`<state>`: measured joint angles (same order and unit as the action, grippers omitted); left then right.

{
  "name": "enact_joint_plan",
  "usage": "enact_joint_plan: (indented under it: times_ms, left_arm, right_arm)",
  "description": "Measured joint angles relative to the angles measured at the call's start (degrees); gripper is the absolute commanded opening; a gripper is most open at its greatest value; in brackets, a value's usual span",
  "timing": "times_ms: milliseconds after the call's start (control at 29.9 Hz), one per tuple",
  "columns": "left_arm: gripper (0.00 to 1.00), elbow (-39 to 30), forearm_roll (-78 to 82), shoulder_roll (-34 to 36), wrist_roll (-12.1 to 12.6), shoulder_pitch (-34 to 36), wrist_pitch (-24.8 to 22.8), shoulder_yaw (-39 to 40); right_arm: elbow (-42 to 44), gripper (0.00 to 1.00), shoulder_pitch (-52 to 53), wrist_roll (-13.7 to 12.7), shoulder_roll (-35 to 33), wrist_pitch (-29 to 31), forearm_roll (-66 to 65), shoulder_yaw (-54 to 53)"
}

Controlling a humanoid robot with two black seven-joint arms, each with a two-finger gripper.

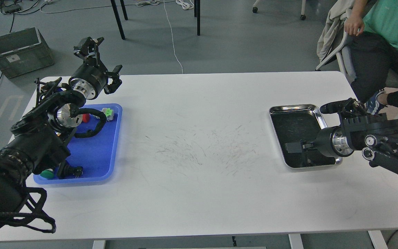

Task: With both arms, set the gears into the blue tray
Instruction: 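Lower the right gripper into the silver tray and grasp another black gear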

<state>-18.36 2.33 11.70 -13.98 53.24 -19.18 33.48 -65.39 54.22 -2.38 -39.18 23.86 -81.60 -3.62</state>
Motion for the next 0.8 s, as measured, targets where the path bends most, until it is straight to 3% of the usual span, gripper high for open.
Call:
enact_joint_plan:
  times_ms: [468,803]
  left_arm:
    - [0.98,-0.01,0.04,0.18,0.0,-0.22,-0.03,-0.15]
    - [0.98,0.02,0.04,0.26,0.0,-0.59,-0.06,-0.17]
  right_arm:
    - [4.02,0.86,-2.4,0.1,0.68,-1.61,-2.59,0.12]
    - [4.05,0.48,-2.61,0.18,1.89,-2.41,-2.6,0.12]
